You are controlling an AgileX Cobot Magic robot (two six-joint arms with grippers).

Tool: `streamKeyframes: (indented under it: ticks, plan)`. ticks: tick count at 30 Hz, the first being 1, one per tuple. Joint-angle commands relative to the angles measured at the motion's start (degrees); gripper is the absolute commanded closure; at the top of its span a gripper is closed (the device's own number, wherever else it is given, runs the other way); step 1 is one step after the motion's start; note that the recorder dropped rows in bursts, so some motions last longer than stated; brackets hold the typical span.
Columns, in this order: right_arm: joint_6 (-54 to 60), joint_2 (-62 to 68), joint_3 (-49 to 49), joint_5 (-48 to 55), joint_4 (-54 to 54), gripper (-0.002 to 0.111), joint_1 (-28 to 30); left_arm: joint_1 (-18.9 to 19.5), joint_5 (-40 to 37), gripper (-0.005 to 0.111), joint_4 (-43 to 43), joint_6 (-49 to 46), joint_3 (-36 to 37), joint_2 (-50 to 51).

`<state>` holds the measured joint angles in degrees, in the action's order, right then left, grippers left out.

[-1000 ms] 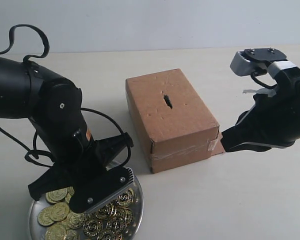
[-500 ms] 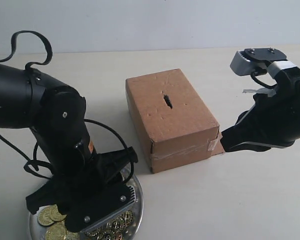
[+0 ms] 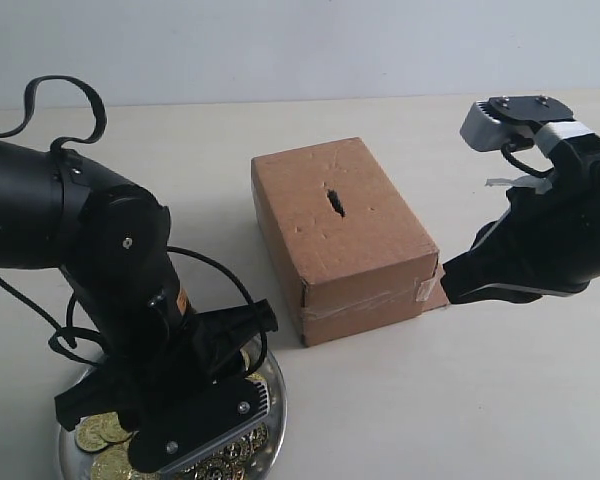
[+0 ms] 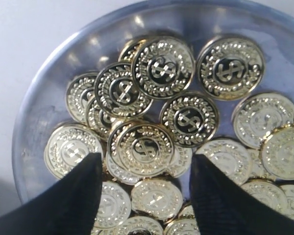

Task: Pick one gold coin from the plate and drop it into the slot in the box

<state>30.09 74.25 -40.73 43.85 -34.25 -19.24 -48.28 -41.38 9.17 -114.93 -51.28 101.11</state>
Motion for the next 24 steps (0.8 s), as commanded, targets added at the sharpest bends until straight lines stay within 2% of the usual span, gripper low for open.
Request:
streamKeyframes:
  ticks: [1,24]
  plan:
    - [0.45,-0.39,-0.4,-0.05,-0.36,0.108,-0.11,-0.29,0.66,0.054,0.05,-0.1,0.12,-0.38]
    - [0.63,-0.39,-0.4,-0.05,-0.34,0.108,-0.11,-0.29,2.43,0.054,0.05,0.81,0.12,1.98]
